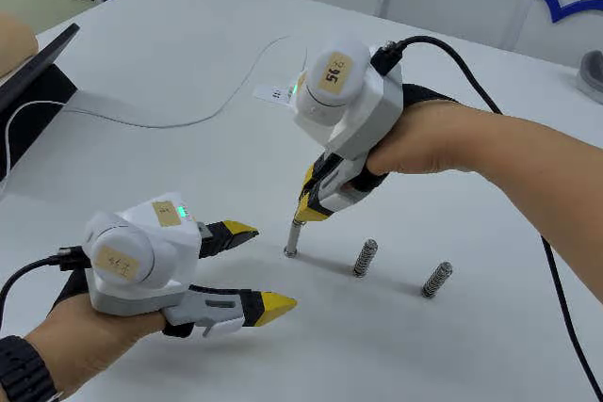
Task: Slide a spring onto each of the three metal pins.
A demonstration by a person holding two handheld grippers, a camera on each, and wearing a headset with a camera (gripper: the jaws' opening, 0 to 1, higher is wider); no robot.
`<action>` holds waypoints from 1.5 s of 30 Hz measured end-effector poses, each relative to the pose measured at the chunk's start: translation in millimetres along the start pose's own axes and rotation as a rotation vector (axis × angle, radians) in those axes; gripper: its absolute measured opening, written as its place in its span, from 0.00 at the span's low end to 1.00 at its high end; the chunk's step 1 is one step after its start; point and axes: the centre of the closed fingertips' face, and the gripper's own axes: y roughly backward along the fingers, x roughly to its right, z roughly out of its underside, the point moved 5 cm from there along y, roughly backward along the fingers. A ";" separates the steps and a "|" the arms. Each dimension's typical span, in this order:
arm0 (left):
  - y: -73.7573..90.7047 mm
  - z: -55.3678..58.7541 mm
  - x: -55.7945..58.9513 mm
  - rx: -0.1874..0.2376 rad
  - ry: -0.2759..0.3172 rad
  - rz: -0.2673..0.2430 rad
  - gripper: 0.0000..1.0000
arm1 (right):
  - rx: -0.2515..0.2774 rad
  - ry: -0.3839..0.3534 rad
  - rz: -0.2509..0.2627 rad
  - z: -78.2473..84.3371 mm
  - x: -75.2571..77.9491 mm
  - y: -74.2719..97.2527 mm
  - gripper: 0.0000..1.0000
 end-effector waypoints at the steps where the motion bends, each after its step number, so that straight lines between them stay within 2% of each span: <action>1: -0.1 0.2 -0.1 0.000 0.000 0.000 0.58 | -0.001 -0.003 -0.003 -0.2 -0.1 -1.1 0.12; 12: 1.2 3.1 -2.1 -0.008 0.003 -0.001 0.58 | -0.028 -0.006 -0.030 0.8 -0.9 -15.9 0.12; 33: 1.5 6.4 -1.3 -0.020 0.011 0.000 0.57 | -0.065 -0.043 -0.048 13.5 0.0 -48.2 0.13; 45: 1.3 7.5 -2.7 -0.025 0.013 -0.005 0.58 | -0.060 -0.064 -0.045 18.4 -0.6 -58.9 0.13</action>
